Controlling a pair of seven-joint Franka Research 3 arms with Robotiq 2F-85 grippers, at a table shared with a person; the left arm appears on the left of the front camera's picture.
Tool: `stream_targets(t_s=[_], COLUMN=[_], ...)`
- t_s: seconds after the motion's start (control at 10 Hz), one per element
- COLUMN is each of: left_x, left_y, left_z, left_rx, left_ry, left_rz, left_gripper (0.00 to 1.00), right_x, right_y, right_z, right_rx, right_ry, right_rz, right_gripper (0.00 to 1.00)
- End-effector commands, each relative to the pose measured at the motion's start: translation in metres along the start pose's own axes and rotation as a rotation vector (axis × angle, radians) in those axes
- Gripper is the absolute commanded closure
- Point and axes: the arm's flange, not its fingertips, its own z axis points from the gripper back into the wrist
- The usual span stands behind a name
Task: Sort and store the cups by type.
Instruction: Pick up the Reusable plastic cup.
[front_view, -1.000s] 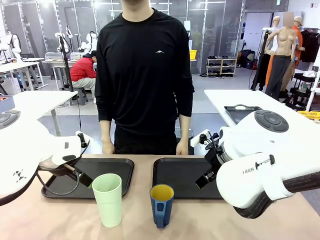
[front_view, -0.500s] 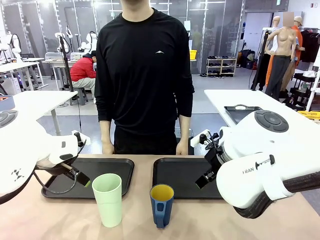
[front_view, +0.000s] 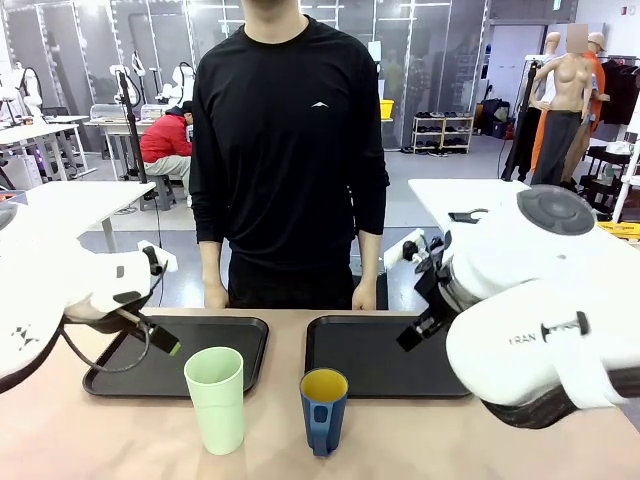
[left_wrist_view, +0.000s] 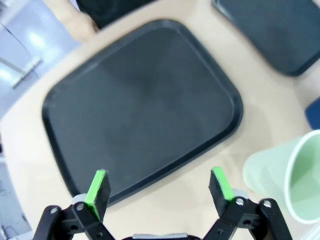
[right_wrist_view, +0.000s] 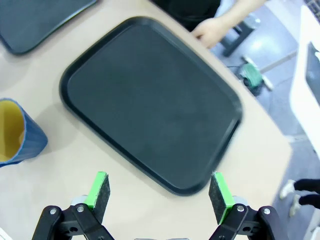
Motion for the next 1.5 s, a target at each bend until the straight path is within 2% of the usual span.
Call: stream_targets(t_s=[0.0, 0.1, 0.3, 0.7, 0.8, 1.0, 1.1, 1.4], left_x=[0.001, 0.003, 0.004, 0.003, 0.002, -0.004, -0.007, -0.010], left_y=[0.007, 0.008, 0.005, -0.001, 0.003, 0.026, 0.037, 0.065], left_z=[0.034, 0.053, 0.070, 0.079, 0.078, 0.069, 0.064, 0.050], left_rx=[0.022, 0.046, 0.060, 0.062, 0.059, 0.068, 0.076, 0.073], left_ry=[-0.043, -0.094, -0.136, -0.128, -0.118, -0.068, -0.047, -0.003], left_rz=[-0.001, -0.008, -0.031, -0.106, -0.155, -0.183, -0.164, -0.078], left_gripper=[0.00, 0.00, 0.00, 0.00, 0.00, 0.00, 0.00, 0.00], right_x=[0.017, 0.018, 0.015, 0.008, 0.006, -0.003, -0.007, -0.010], right_y=[0.021, 0.025, 0.029, 0.034, 0.025, -0.001, -0.012, -0.037], right_z=[0.049, 0.069, 0.086, 0.092, 0.093, 0.090, 0.084, 0.067], right_rx=[-0.143, -0.184, -0.210, -0.225, -0.223, -0.131, -0.104, -0.059], right_ry=[0.023, 0.026, 0.005, -0.022, -0.031, -0.003, 0.022, 0.065], right_rz=[-0.069, -0.106, -0.079, -0.035, 0.003, 0.026, 0.040, -0.034], right_gripper=[0.00, 0.00, 0.00, 0.00, 0.00, 0.00, 0.00, 0.00])
